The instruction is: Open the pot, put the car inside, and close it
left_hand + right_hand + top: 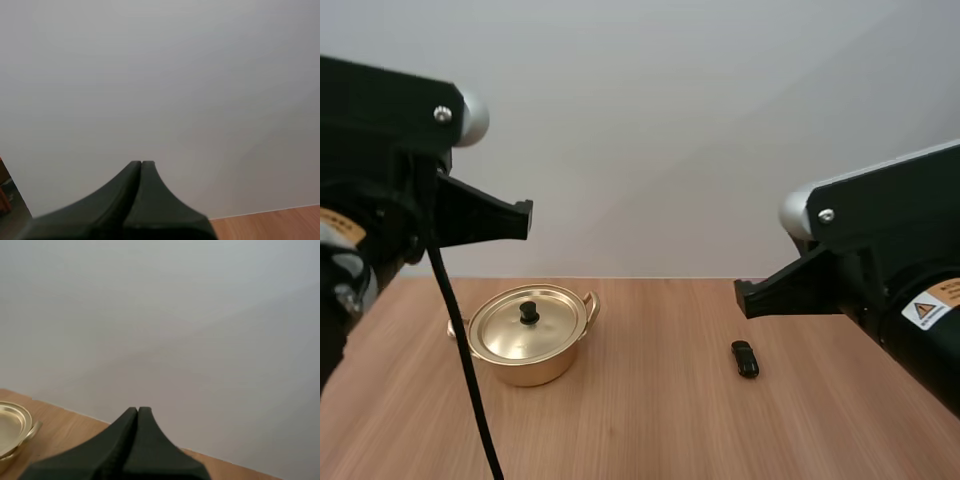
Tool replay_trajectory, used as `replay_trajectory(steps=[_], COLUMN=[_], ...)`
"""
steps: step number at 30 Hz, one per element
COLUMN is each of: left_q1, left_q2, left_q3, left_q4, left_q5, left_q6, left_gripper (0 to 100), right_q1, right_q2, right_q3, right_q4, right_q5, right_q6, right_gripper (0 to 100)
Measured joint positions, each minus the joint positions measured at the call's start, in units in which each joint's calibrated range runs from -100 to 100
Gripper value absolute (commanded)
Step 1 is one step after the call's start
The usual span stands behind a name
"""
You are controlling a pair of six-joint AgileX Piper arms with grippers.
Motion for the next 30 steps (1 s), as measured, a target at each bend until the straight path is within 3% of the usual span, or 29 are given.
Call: replay_trajectory(steps=[11,20,23,28,30], left_q1=[0.00,0.00,0.00,0.00,0.00], left_q2=[21.0,38.2,44.1,51.0,52.7], left_q3=[-15.7,-17.2,-17.2,-17.2,-17.2], left_q4=[0.0,-0.5,-1.0,-1.3,-1.3], left_q5=[17.5,23.7,28.0,33.4,34.6], left_q6=[6.8,7.7,8.5,8.8,8.8], left_gripper=[0,1,19,72,81], right_q1=[-0.1,-0.7,-0.7,-0.7,-0.7], right_q2=[1.1,1.1,1.1,1.1,1.1], right_q3=[0.0,0.0,0.4,0.4,0.4], right_q4=[0.4,0.0,0.0,-0.4,-0.4], right_q5=[0.9,1.1,1.7,3.6,3.6], right_q6=[-2.6,-2.6,-2.6,-2.6,-2.6], right_gripper=[0,0,0,0,0])
